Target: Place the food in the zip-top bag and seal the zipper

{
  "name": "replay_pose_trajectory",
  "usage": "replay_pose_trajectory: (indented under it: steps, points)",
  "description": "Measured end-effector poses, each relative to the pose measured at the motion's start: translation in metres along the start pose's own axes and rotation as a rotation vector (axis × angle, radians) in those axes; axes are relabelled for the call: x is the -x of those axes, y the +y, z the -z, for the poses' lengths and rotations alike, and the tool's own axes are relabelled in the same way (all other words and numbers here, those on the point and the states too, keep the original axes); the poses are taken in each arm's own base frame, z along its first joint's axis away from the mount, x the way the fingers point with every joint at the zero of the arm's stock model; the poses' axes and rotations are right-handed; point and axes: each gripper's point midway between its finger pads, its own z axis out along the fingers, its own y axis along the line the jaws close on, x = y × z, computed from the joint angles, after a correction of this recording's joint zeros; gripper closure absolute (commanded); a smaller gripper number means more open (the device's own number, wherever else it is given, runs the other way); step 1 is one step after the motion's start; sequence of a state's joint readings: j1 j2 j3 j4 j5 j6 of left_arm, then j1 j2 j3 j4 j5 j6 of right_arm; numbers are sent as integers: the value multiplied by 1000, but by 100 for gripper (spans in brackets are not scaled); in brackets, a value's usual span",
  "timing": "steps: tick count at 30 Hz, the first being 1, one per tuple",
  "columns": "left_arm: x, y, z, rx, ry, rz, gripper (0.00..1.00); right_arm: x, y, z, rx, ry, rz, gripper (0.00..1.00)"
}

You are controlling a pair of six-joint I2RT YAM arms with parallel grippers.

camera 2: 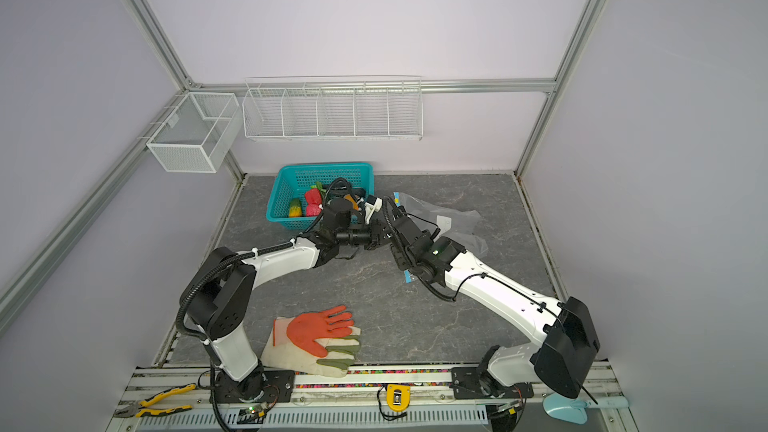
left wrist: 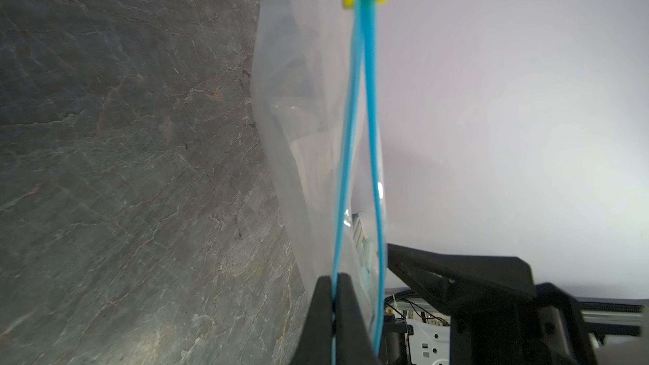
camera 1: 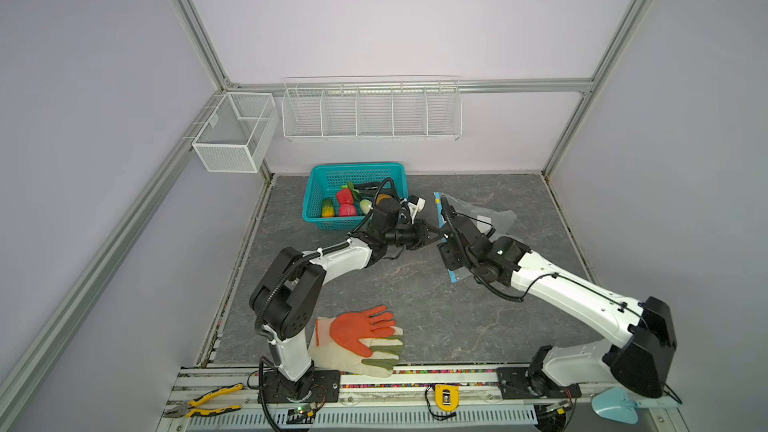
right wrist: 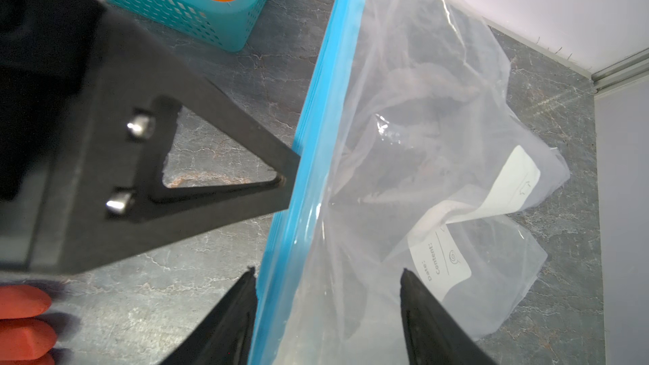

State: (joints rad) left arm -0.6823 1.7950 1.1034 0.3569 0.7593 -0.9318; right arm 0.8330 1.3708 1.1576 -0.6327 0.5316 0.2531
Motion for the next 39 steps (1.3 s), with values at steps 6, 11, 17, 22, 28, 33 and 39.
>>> replay_pose_trajectory:
  steps: [6,11,17,22,28,33,39]
  points:
    - [0,0,0,0,0,0,100,-2,-3,0,-16,8,6,35]
    - [0,0,0,0,0,0,100,-5,-6,0,-31,20,14,38]
    - [0,0,0,1,0,1,100,-1,-12,6,-68,20,24,38]
    - [0,0,0,0,0,5,100,5,-8,9,-135,17,75,38]
    - [1,-1,0,-5,-3,14,100,3,-1,1,-245,42,160,40]
    - [1,-1,0,-6,-4,12,100,0,-2,0,-310,59,204,45]
    - [2,-2,0,-15,-10,12,100,9,-5,8,-342,31,195,53]
